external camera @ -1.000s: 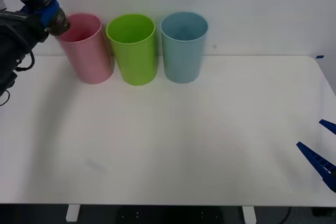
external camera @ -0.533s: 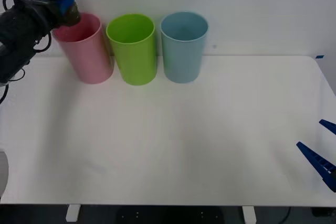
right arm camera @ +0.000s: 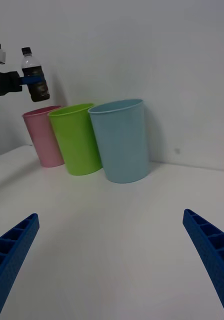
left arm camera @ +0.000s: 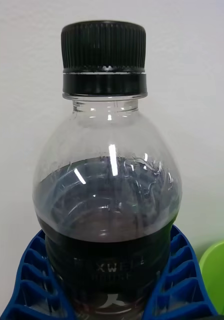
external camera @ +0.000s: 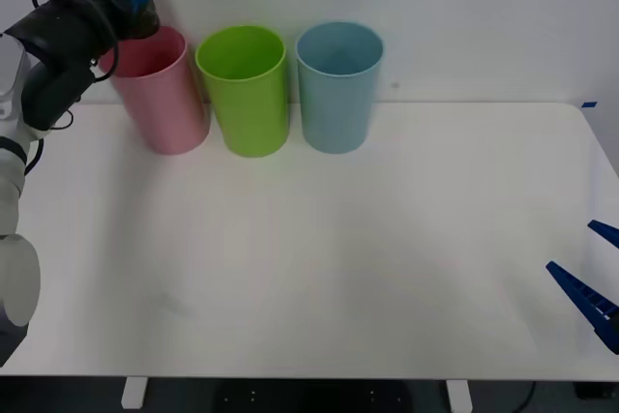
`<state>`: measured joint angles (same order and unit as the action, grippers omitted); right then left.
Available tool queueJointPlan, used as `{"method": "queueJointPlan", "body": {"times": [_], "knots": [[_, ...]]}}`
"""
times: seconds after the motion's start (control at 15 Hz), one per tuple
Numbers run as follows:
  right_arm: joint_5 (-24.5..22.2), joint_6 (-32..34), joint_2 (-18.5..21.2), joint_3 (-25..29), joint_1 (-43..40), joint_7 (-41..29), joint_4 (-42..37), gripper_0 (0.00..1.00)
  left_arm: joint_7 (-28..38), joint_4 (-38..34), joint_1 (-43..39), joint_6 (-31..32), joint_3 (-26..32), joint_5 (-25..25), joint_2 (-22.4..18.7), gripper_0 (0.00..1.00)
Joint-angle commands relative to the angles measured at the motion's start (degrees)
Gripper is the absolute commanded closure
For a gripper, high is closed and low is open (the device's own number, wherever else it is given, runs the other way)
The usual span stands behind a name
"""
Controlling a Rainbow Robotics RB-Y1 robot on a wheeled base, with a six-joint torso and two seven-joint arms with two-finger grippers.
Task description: Grasp the object on the table and drop it into the matching bin: aluminum can to the light blue bin, PET bottle to the pink bin.
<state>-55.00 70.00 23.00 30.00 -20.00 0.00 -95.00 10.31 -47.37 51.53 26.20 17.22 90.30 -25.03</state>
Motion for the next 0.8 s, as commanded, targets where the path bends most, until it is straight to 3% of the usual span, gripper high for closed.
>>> {"method": "queueJointPlan", "body": {"times": [0.07,0.13,0.2,0.6,0.8], "knots": [[0.0,0.0,0.0,0.0,0.0,0.0,0.0,0.0,-0.03,-0.01,0.06,-0.19,0.01,-0.22,0.16,0.8],[0.0,0.0,0.0,0.0,0.0,0.0,0.0,0.0,-0.03,-0.01,0.06,-0.28,0.01,-0.48,0.16,0.35],[0.0,0.0,0.0,0.0,0.0,0.0,0.0,0.0,-0.03,-0.01,-0.03,-0.45,-0.17,-1.18,0.16,0.0],[0.0,0.0,0.0,0.0,0.0,0.0,0.0,0.0,-0.73,-0.53,-2.14,2.63,-1.4,-8.13,0.07,0.0],[0.0,0.0,0.0,0.0,0.0,0.0,0.0,0.0,-1.0,-9.06,-9.52,4.56,-1.57,-13.4,-0.11,0.0]]}}
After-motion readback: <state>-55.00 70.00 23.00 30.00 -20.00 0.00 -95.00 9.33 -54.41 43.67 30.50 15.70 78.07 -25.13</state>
